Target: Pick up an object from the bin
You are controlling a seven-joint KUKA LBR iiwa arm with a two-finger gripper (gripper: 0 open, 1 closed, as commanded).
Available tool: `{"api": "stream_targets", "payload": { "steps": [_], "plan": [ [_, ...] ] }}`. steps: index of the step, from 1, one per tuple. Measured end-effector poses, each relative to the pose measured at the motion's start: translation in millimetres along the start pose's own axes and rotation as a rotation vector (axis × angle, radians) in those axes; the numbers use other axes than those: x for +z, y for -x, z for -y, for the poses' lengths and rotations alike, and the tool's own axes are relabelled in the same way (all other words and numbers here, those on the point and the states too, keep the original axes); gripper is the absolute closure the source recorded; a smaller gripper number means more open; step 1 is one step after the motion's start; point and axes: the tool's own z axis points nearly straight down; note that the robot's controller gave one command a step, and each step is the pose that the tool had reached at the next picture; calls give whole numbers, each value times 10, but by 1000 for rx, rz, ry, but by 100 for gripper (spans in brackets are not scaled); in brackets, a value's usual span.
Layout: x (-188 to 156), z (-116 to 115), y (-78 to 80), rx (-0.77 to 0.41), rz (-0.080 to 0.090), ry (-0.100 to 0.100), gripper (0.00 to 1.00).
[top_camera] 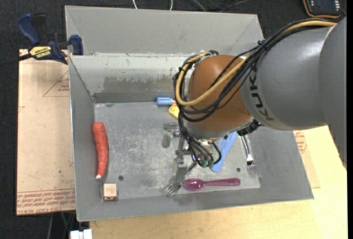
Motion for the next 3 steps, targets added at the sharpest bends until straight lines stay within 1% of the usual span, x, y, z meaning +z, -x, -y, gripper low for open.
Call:
{"api": "stream_targets", "payload": {
  "steps": [1,2,3],
  "plan": [
    [-43,9,20,4,8,1,0],
    [841,852,-34,-399,14,-1,0],
    [114,798,-113,-318,11,1,0]
  ]
}}
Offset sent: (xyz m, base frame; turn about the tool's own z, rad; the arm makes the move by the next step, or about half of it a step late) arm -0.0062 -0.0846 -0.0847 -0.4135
